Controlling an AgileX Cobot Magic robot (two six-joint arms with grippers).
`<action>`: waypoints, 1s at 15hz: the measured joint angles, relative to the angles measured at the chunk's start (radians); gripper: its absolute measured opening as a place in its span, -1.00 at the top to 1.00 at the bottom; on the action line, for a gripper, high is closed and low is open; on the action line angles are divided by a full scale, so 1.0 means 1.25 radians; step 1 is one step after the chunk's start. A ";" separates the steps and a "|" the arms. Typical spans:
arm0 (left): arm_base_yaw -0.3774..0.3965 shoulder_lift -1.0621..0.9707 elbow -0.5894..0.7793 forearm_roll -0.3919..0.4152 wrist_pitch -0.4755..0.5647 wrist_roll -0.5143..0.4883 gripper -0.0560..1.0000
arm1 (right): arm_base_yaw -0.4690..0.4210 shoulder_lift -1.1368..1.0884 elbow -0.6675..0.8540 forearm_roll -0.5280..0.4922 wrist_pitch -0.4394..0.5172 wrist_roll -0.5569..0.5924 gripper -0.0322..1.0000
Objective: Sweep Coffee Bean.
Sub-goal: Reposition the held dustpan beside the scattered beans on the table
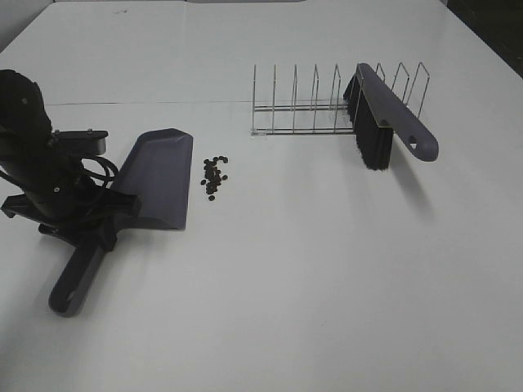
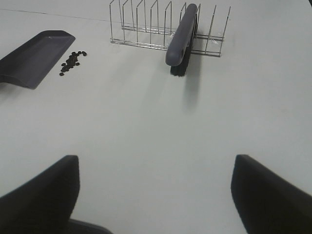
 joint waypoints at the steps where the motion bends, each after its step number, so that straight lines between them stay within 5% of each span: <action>1: 0.000 0.000 0.000 0.000 0.000 0.000 0.23 | 0.000 0.000 0.000 0.000 0.000 0.000 -0.51; 15: 0.000 -0.159 0.007 0.024 0.074 -0.064 0.23 | 0.000 0.000 0.000 0.000 0.000 0.000 -0.51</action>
